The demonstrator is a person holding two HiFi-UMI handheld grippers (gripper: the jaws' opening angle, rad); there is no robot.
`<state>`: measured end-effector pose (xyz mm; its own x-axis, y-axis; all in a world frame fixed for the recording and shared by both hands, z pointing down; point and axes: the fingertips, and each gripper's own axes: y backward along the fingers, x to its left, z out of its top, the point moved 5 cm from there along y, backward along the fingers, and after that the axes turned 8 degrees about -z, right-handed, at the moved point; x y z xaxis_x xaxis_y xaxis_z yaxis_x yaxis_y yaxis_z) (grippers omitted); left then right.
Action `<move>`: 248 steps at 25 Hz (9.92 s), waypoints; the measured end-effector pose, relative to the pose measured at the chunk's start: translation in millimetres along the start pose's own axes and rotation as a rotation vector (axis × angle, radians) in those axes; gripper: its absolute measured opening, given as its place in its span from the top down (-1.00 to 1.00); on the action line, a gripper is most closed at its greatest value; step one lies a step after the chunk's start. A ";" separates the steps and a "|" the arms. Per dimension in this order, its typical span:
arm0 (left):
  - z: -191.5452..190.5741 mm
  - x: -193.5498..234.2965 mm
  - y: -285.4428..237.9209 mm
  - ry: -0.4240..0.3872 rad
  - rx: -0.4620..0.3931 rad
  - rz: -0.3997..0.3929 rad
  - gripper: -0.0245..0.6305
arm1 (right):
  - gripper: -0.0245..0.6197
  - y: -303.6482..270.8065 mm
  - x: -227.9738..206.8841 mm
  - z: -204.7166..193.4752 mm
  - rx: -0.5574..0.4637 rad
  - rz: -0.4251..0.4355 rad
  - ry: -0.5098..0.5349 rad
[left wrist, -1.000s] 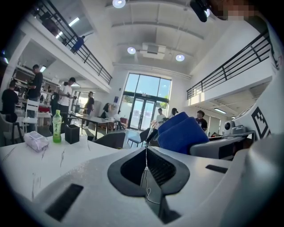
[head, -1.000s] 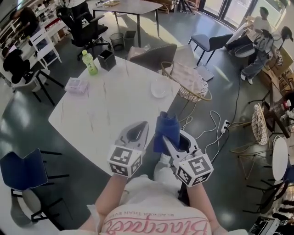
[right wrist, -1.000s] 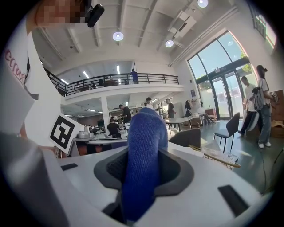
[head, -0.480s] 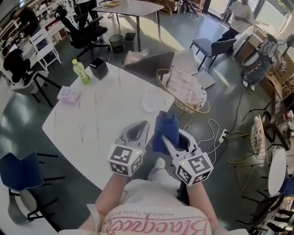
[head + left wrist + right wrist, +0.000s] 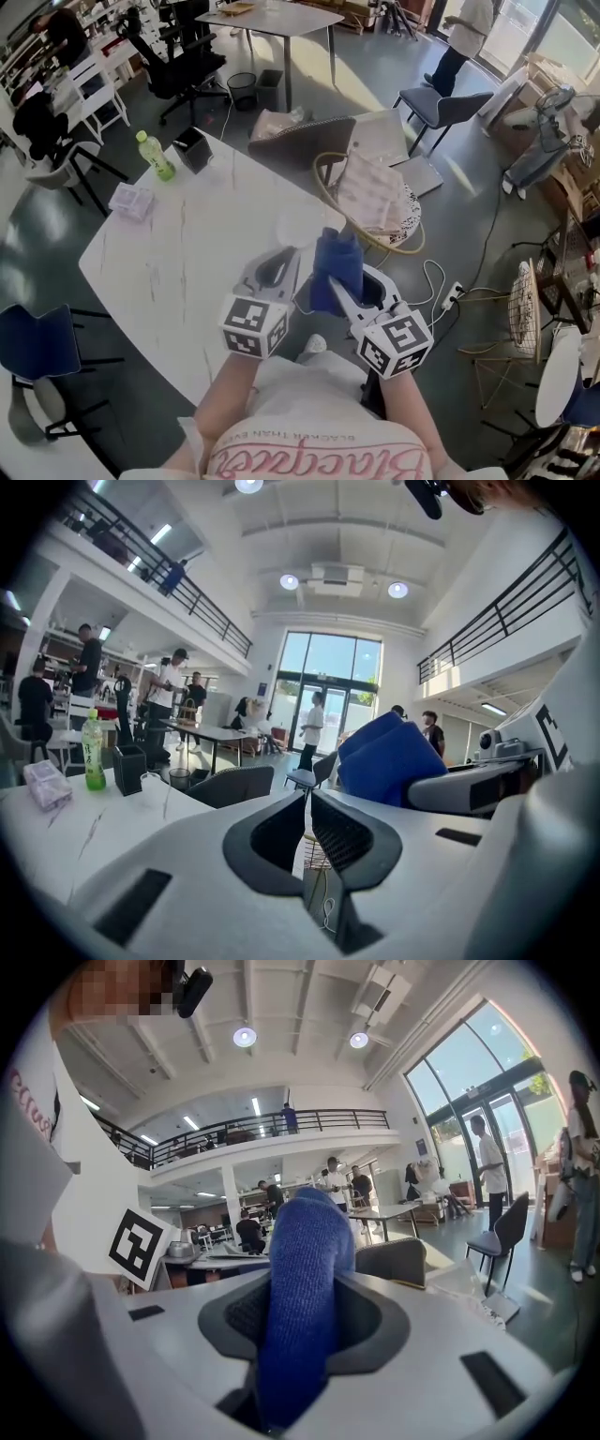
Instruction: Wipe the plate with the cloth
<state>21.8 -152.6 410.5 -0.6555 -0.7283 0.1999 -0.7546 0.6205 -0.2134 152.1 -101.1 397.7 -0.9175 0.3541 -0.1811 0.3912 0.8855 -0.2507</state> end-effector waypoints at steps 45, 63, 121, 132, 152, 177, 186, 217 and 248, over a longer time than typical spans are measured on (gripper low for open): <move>-92.0 172.8 -99.2 0.397 0.387 -0.118 0.42 | 0.52 -157.4 -63.7 -38.3 0.272 -0.058 -0.081; -149.1 186.9 -142.6 0.609 0.549 -0.116 0.49 | 0.52 -179.5 -88.8 -81.6 0.343 -0.133 -0.168; 5.5 109.2 -12.6 0.552 -0.049 -0.153 0.89 | 0.52 -98.4 -31.5 51.2 -0.005 -0.007 0.027; 30.4 85.4 14.8 0.453 -0.158 -0.136 0.89 | 0.52 -79.4 -2.4 92.0 -0.142 0.076 0.079; 52.6 64.8 17.0 0.341 -0.202 -0.146 0.89 | 0.51 -113.7 -8.5 125.9 -0.185 -0.019 0.219; 48.4 76.0 13.1 0.378 -0.202 -0.135 0.89 | 0.51 -83.5 29.4 93.5 -0.139 0.095 0.265; 51.9 73.4 13.2 0.419 -0.226 -0.156 0.89 | 0.51 -100.3 51.0 65.4 -0.038 0.165 0.363; 19.0 64.0 11.0 -0.564 0.051 0.101 0.89 | 0.50 -76.2 -62.7 66.7 -0.011 -0.092 0.211; 7.5 22.4 14.1 -1.634 0.120 0.107 0.88 | 0.50 -120.2 12.8 76.8 0.274 0.466 0.774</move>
<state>-3.4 -162.4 404.9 0.0842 -0.2502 -0.9645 -0.6529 0.7174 -0.2431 98.9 -226.1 352.4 -0.4185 0.8430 0.3380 0.6430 0.5379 -0.5452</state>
